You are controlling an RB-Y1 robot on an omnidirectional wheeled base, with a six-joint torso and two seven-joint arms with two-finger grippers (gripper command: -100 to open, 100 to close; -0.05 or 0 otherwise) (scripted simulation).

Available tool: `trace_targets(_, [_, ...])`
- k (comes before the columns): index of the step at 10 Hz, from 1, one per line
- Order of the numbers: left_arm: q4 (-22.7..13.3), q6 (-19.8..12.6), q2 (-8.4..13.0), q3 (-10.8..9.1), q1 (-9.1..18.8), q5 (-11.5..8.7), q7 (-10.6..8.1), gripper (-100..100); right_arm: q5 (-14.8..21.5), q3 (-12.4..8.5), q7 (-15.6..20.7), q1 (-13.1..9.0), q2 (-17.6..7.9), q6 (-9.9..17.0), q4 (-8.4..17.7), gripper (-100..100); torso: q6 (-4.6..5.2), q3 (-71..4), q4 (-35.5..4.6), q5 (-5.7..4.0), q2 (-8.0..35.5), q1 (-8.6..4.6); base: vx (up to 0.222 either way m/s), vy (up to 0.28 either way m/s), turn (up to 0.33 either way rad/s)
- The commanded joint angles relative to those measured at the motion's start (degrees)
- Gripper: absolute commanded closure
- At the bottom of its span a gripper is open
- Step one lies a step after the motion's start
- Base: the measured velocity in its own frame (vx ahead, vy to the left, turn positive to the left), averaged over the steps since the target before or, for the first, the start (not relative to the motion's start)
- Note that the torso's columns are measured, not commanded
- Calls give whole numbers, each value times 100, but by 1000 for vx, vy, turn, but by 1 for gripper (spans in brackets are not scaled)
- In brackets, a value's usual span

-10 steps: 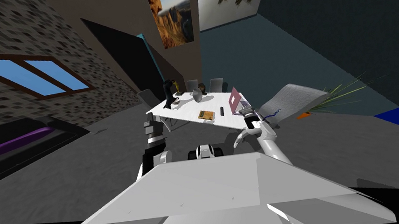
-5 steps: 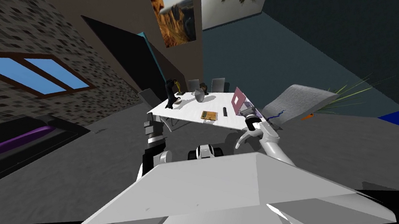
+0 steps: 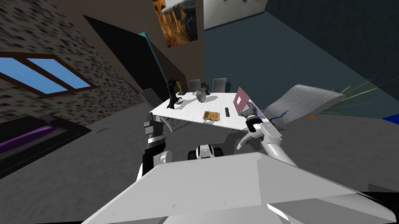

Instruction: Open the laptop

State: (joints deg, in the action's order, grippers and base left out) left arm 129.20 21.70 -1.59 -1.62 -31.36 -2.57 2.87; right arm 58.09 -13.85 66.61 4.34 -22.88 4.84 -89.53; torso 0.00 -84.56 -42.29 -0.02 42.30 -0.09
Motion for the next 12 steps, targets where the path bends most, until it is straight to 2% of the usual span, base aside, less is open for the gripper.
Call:
trace_targets(1, [0,0,0,0,0,0,0,0,-133,19,-75,-51,-237,87,92,-100,-2,-6,2,-2,-13,-6,73,7,58])
trace_targets(2, [0,0,0,0,-1,0,0,0,-91,-10,-53,-50,-176,25,96,-100,0,-9,4,0,-15,3,31,4,8])
trace_targets(3, [0,0,0,0,0,0,0,0,-13,2,-7,-5,-24,9,9,100,1,0,1,1,2,8,-35,-4,-79])
trace_targets(4, [0,0,0,0,0,0,0,0,-40,-30,-39,-54,-82,1,74,100,5,15,-1,0,24,10,-17,0,1])
trace_targets(5, [0,0,0,0,0,0,0,0,-204,-61,-239,-214,-6,-33,191,100,11,12,1,9,18,16,-27,-34,13])
trace_targets(12, [0,0,1,-1,0,0,0,0,-842,-191,-977,-815,208,-98,687,100,0,-7,3,2,-12,11,-63,-86,3])
